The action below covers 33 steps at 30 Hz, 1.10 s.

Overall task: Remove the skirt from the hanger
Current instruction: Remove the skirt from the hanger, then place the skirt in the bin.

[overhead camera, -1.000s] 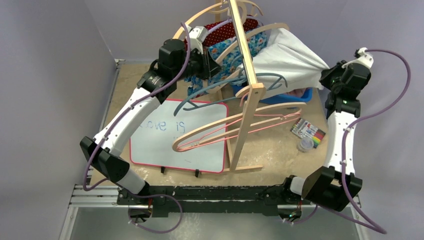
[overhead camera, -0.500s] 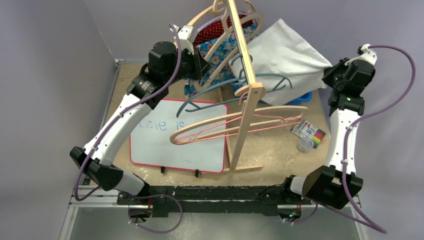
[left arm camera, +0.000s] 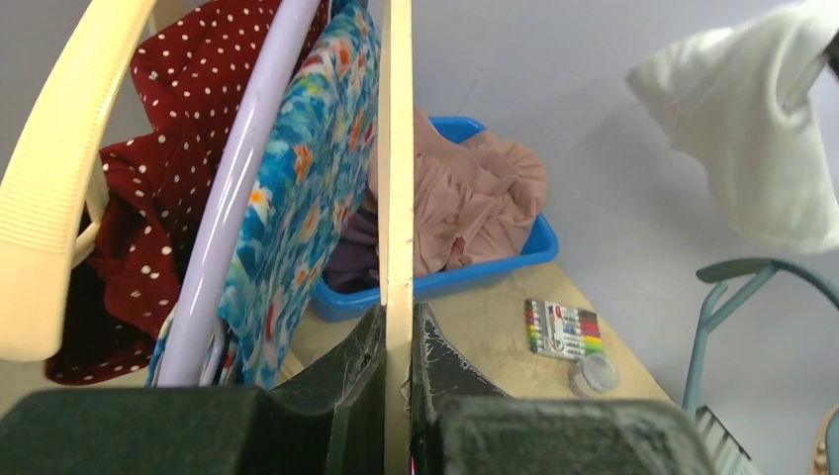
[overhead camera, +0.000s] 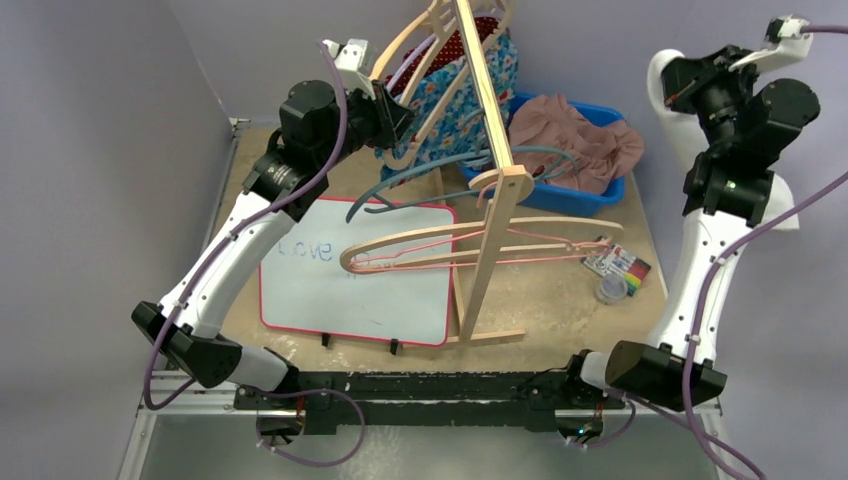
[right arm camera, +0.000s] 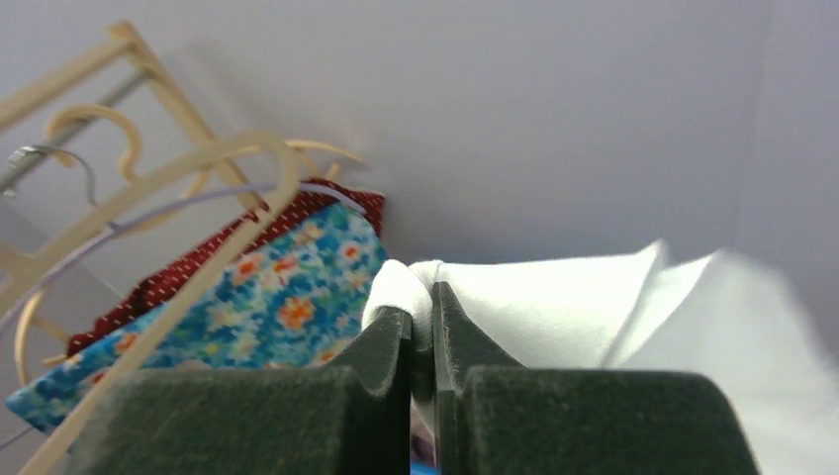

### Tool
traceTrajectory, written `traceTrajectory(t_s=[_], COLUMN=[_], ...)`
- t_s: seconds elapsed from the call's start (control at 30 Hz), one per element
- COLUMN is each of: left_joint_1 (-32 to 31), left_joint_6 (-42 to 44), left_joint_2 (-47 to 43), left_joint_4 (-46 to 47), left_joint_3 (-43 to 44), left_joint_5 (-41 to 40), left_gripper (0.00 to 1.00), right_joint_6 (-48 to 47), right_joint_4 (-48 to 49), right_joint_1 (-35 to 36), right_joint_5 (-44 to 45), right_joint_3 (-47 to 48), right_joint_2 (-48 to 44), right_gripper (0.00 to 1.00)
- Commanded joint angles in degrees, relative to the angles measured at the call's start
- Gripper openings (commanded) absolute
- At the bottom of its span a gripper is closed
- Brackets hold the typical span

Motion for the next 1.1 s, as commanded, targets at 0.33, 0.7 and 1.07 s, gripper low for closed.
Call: traceTrajectory(t_s=[0.33,0.7,1.07], left_joint_1=[0.3,0.3,0.3], left_joint_6=[9.1,11.5,11.1], left_joint_2=[-9.0,-10.9,-12.9], left_joint_4=[-1.4,-4.0,-6.3], left_joint_3=[-6.8,-8.4,-10.8], left_joint_5=[5.5,3.9,3.1], left_gripper=[0.0,0.0,0.0], right_joint_6=[15.0,5.8,2.2], right_joint_4=[30.7,26.3,32.5], right_joint_1=[1.0,6.1,11.4], right_joint_5=[-12.3,-7.1,-6.8], right_joint_3=[11.6,12.5,4.7], right_joint_2=[15.3,24.8,33.5], right_gripper=[0.0,0.0,0.0])
